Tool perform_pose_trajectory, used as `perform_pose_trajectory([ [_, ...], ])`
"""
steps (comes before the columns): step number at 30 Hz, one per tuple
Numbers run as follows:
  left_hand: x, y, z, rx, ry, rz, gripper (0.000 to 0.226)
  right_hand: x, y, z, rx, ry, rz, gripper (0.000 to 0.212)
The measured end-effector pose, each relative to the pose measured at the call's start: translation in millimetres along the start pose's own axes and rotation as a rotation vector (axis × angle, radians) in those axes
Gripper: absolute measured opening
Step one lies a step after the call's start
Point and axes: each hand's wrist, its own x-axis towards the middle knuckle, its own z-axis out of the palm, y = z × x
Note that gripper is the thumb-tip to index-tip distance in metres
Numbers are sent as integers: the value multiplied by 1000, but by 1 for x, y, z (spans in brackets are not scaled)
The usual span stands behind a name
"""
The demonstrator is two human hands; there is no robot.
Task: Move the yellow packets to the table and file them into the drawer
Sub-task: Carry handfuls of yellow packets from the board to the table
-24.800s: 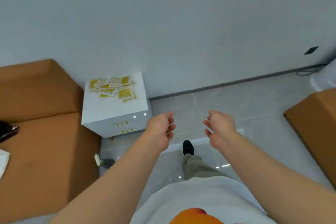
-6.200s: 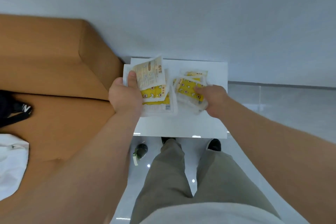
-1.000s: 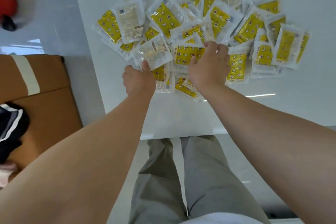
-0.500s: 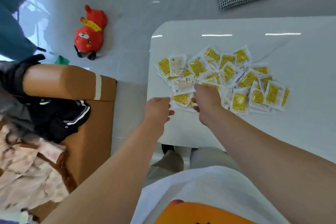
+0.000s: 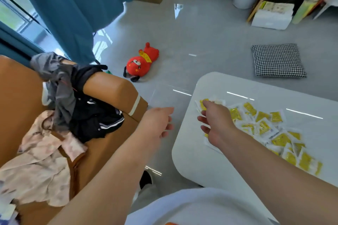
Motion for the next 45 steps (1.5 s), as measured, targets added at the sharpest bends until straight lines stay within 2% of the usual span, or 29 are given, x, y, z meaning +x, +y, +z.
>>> perform_pose_trajectory([
  [6,48,-2,-98,-12,-70,28,16,-27,28,92,72,57,25,17],
  [11,77,6,-174,89,-157,37,17,-44,55,173,224,168,47,9],
  [18,107,38,-210,164,-253,82,13,-50,59,226,276,258,45,11],
  [25,153,77,-176,253,-332,71,14,-11,35,236,396,339,60,12],
  [31,216,139,-129,378,-343,71,12,63,-17,230,473,384,81,9],
  [36,254,214,-73,509,-386,47,13,122,-84,212,478,420,131,10],
  [45,319,372,48,647,-478,136,11,212,-234,178,638,508,76,10],
])
